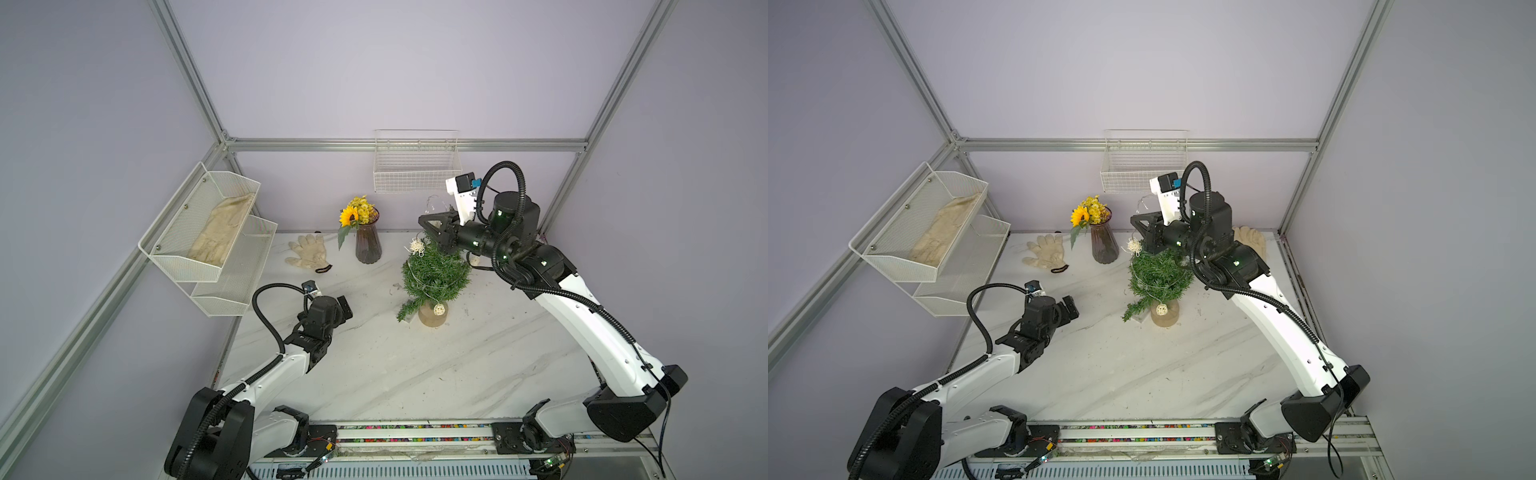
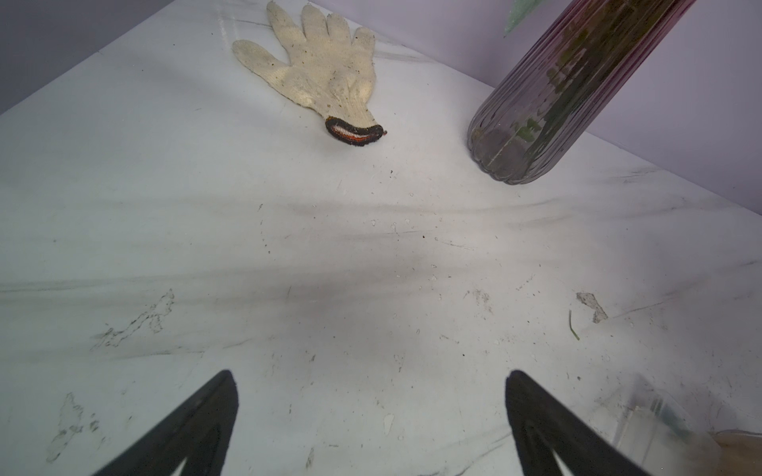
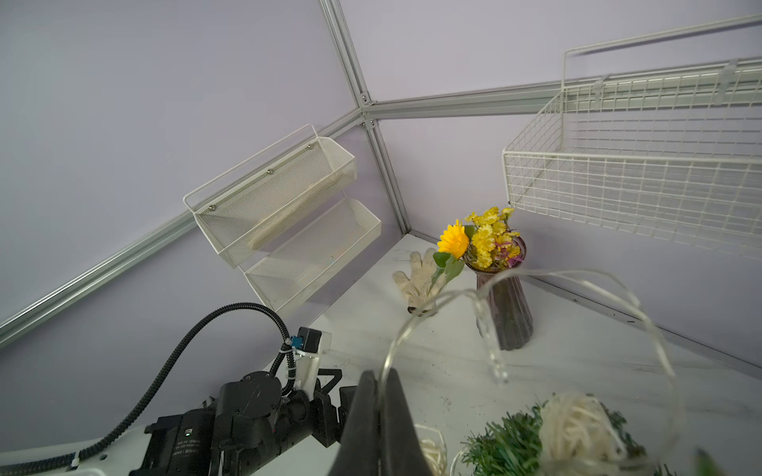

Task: Remove string lights from the small christmas tree
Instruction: Remove the light string from the Christmas tree.

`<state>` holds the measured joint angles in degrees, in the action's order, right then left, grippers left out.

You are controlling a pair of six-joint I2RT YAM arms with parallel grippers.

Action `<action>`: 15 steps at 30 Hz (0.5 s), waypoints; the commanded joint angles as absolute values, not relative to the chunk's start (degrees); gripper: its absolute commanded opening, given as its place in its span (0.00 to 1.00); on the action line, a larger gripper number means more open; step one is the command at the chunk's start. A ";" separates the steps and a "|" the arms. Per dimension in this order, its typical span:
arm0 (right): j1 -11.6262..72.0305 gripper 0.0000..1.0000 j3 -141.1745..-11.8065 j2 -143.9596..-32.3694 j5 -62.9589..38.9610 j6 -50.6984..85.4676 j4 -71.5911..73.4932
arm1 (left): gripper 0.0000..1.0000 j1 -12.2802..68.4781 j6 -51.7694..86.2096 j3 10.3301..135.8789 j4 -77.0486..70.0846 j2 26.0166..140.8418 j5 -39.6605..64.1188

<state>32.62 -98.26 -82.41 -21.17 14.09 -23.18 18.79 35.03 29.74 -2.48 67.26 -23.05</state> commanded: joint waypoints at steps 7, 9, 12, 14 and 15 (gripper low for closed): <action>32.60 0.00 -99.63 -81.34 -36.22 11.38 -26.24 | 1.00 18.71 37.14 27.49 -6.77 64.85 -26.43; 32.61 0.00 -96.80 -79.41 -36.50 9.93 -28.29 | 1.00 18.69 35.62 27.04 -8.45 63.89 -23.75; 32.61 0.00 -88.13 -75.15 -35.25 9.27 -27.30 | 0.97 18.72 36.90 29.94 -5.99 62.32 -19.87; 32.65 0.00 -81.33 -72.64 -33.80 9.49 -25.72 | 0.96 18.64 39.81 34.20 -1.06 62.31 -18.23; 32.61 0.00 -78.41 -71.66 -32.85 9.54 -24.83 | 0.95 18.69 39.55 36.34 0.51 62.55 -16.76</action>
